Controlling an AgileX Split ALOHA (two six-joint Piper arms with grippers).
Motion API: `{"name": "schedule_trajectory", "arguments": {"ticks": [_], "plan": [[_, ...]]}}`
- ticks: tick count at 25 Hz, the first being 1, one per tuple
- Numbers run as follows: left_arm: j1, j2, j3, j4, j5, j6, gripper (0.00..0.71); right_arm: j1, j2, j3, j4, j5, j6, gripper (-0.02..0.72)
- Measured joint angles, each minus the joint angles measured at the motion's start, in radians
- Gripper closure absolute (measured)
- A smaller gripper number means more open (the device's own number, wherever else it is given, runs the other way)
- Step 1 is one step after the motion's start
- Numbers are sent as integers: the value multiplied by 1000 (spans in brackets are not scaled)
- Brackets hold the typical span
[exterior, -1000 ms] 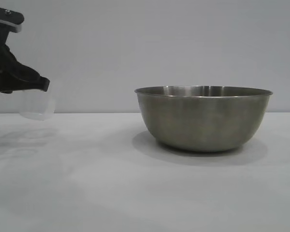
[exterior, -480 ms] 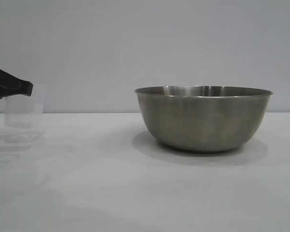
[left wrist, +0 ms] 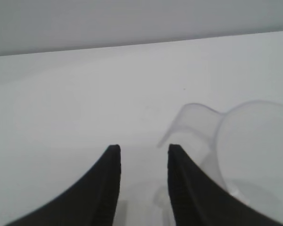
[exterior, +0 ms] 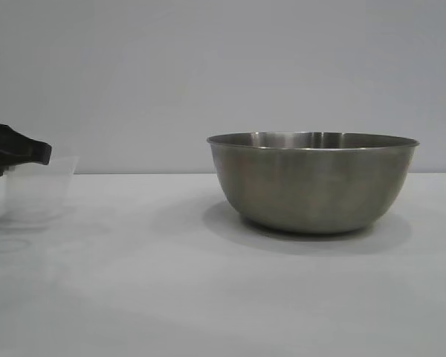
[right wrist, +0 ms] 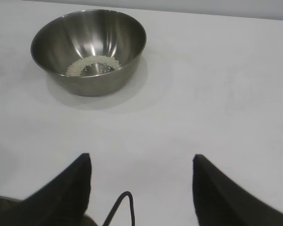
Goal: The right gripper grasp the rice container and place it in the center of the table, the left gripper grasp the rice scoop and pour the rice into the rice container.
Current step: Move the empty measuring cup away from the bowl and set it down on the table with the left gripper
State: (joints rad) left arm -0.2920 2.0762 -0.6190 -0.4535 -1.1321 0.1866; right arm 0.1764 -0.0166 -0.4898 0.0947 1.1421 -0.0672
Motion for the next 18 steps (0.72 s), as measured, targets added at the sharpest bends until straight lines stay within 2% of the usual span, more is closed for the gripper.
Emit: {"name": "schedule_trajectory", "arguments": {"ticks": [13,18], "plan": [[0,0,46,53,-4,-2,490,0,0,0,0,0,0,276],[0,0,116,65,-4,-15,490,0,0,0,0,0,0,276]]}}
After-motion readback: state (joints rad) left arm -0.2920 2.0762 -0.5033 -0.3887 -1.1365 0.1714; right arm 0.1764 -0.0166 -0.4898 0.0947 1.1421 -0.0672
